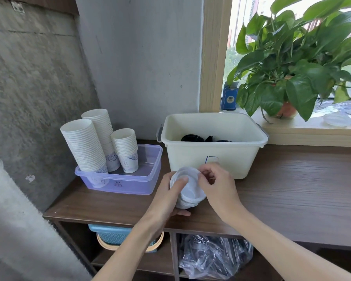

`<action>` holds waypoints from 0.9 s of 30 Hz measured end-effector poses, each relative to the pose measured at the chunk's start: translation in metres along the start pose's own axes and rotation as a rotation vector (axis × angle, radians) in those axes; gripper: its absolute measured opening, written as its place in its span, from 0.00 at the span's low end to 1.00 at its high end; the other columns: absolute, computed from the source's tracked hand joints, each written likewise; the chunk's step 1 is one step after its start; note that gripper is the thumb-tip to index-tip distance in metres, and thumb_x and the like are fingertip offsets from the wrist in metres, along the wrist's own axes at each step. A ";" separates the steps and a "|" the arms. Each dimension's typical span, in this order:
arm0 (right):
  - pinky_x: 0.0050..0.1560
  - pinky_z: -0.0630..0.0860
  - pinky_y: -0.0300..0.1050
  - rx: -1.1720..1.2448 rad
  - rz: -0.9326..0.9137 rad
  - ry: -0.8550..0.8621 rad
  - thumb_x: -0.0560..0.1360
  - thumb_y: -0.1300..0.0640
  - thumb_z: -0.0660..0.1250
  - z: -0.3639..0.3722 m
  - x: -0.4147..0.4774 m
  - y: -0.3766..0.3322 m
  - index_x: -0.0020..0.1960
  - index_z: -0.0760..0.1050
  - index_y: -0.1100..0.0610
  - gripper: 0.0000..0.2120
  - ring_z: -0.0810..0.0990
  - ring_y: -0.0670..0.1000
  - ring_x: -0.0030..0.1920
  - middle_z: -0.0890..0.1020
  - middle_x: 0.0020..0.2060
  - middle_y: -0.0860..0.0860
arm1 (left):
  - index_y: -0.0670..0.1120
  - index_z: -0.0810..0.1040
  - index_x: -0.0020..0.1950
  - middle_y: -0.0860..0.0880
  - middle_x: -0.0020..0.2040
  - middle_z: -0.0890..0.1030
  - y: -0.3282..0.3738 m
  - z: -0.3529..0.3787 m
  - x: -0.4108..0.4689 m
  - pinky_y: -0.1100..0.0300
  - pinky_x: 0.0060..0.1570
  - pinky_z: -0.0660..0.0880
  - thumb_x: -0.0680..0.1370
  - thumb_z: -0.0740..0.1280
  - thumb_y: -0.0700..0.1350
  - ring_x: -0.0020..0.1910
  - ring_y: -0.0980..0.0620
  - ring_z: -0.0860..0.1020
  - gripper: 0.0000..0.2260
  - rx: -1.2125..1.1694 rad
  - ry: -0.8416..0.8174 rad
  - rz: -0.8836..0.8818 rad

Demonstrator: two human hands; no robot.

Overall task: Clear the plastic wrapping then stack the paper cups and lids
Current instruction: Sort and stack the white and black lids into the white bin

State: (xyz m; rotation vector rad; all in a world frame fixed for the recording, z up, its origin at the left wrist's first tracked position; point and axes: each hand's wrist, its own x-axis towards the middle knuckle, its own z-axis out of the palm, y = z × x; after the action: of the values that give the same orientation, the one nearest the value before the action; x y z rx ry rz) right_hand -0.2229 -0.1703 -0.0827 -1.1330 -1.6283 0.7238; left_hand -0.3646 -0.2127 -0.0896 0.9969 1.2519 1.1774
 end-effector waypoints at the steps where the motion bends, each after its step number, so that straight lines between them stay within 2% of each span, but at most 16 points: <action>1: 0.40 0.73 0.33 0.014 0.009 -0.010 0.74 0.66 0.67 0.000 0.000 0.002 0.45 0.79 0.57 0.05 0.77 0.45 0.40 0.81 0.40 0.51 | 0.55 0.72 0.65 0.48 0.60 0.80 -0.001 0.000 0.001 0.48 0.43 0.82 0.68 0.66 0.61 0.51 0.48 0.84 0.26 -0.003 0.007 0.009; 3: 0.41 0.73 0.35 0.050 0.039 -0.071 0.75 0.63 0.67 0.000 -0.001 0.003 0.46 0.78 0.55 0.04 0.77 0.47 0.40 0.81 0.40 0.50 | 0.56 0.73 0.65 0.48 0.59 0.79 -0.003 0.000 0.002 0.48 0.43 0.82 0.65 0.65 0.61 0.53 0.46 0.83 0.28 -0.028 0.024 0.019; 6: 0.42 0.73 0.35 0.104 0.071 -0.156 0.75 0.61 0.67 -0.001 -0.004 0.000 0.48 0.78 0.52 0.05 0.78 0.45 0.42 0.81 0.41 0.46 | 0.56 0.73 0.65 0.47 0.60 0.79 -0.008 0.000 0.005 0.52 0.42 0.81 0.71 0.63 0.58 0.55 0.46 0.82 0.22 -0.042 0.038 0.059; 8: 0.42 0.73 0.33 0.133 0.075 -0.164 0.75 0.61 0.67 -0.001 -0.006 -0.001 0.49 0.78 0.51 0.06 0.78 0.44 0.43 0.81 0.42 0.46 | 0.56 0.72 0.66 0.47 0.61 0.79 -0.011 -0.002 0.006 0.51 0.43 0.81 0.73 0.63 0.58 0.56 0.46 0.82 0.22 -0.056 0.029 0.085; 13: 0.43 0.72 0.32 0.155 0.099 -0.144 0.77 0.60 0.66 0.004 -0.007 0.002 0.49 0.77 0.50 0.05 0.78 0.44 0.45 0.80 0.43 0.46 | 0.54 0.70 0.70 0.52 0.63 0.79 -0.015 -0.005 0.001 0.47 0.49 0.82 0.69 0.64 0.69 0.58 0.49 0.81 0.33 -0.073 -0.011 0.160; 17: 0.40 0.71 0.29 0.190 0.114 -0.108 0.78 0.60 0.63 0.006 -0.009 -0.001 0.47 0.75 0.49 0.07 0.77 0.42 0.42 0.80 0.41 0.45 | 0.54 0.67 0.73 0.50 0.67 0.77 -0.022 -0.008 0.002 0.51 0.50 0.79 0.72 0.61 0.70 0.62 0.47 0.79 0.34 -0.084 -0.020 0.164; 21: 0.42 0.71 0.35 0.165 0.128 -0.054 0.79 0.60 0.61 0.007 -0.012 0.003 0.48 0.73 0.52 0.04 0.76 0.48 0.44 0.79 0.42 0.49 | 0.54 0.68 0.73 0.48 0.66 0.78 -0.025 -0.008 0.003 0.49 0.53 0.79 0.77 0.55 0.66 0.63 0.46 0.78 0.28 -0.122 -0.036 0.173; 24: 0.45 0.73 0.40 0.157 0.137 -0.022 0.79 0.60 0.61 0.007 -0.012 0.005 0.50 0.73 0.55 0.03 0.77 0.51 0.46 0.80 0.44 0.51 | 0.53 0.68 0.72 0.48 0.65 0.79 -0.025 -0.007 0.004 0.49 0.53 0.79 0.79 0.55 0.62 0.63 0.45 0.78 0.25 -0.141 -0.011 0.177; 27: 0.45 0.73 0.36 0.167 0.143 -0.022 0.79 0.59 0.62 0.006 -0.012 0.004 0.52 0.73 0.54 0.03 0.77 0.48 0.47 0.80 0.46 0.49 | 0.52 0.70 0.71 0.48 0.64 0.79 -0.026 -0.005 0.005 0.51 0.49 0.79 0.83 0.55 0.59 0.61 0.47 0.79 0.20 -0.127 0.030 0.209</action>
State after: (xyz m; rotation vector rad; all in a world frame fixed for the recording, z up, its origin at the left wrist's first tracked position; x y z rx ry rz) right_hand -0.2261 -0.1800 -0.0927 -1.1310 -1.4859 0.9492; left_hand -0.3672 -0.2117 -0.1164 1.0366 1.1005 1.4197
